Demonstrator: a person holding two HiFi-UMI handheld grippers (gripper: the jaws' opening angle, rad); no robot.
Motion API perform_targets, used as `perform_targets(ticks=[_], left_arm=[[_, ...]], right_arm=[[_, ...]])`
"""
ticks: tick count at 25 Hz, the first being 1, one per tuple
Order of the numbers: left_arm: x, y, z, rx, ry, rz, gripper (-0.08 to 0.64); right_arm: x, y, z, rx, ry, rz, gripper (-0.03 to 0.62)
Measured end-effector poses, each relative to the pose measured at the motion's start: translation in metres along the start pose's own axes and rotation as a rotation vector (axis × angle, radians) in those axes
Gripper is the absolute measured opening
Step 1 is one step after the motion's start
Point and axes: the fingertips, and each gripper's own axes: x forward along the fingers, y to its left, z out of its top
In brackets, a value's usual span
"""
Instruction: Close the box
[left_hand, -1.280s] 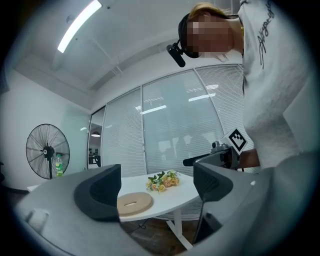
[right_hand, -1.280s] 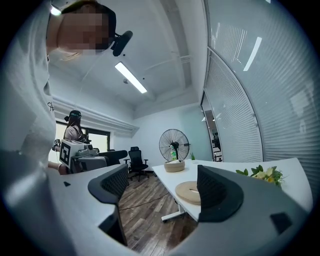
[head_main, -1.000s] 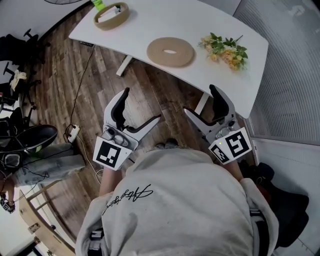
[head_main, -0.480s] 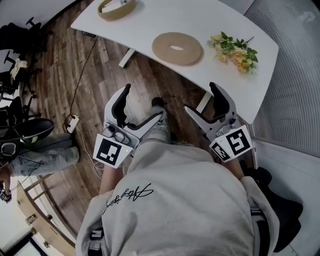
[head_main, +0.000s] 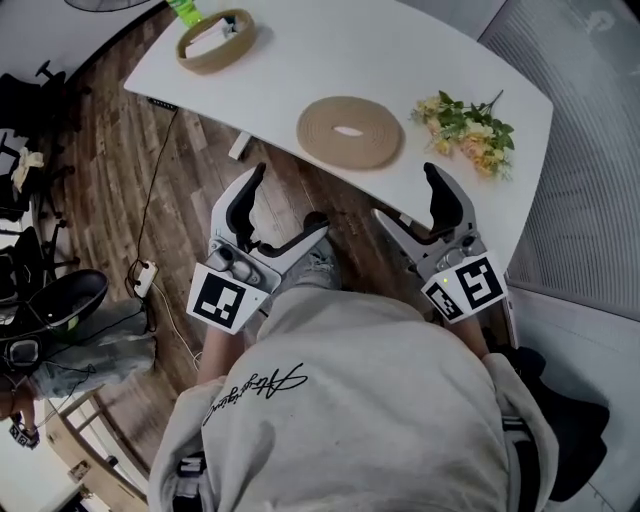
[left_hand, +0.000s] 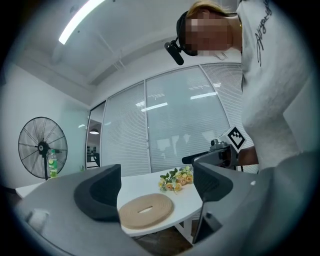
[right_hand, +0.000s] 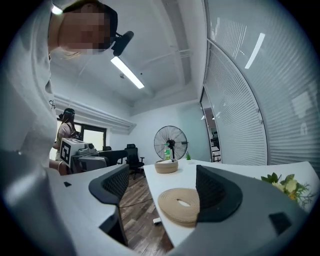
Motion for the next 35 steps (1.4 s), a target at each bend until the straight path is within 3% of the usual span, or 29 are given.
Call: perform_targets(ticks=[12,20,35], left_arm=[[0.076,0.085,0.009,0.009,-0.022,-0.109,0.439],[0.102,0.150,-0.009,-0.009,-0.005,-0.143,0.439],[0.138,0.174,-0.021,-0.017,-0.002,-0.254,0.439]], right_arm=[[0.074,-0.061,0.027,-0.006,-0.018,-0.111,0.400],[0.138,-0.088,0.029,0.002,-0.012,-0.145,0.397],[0.159,-0.113,0.023,0.019,-0.008,-0.236,0.394]])
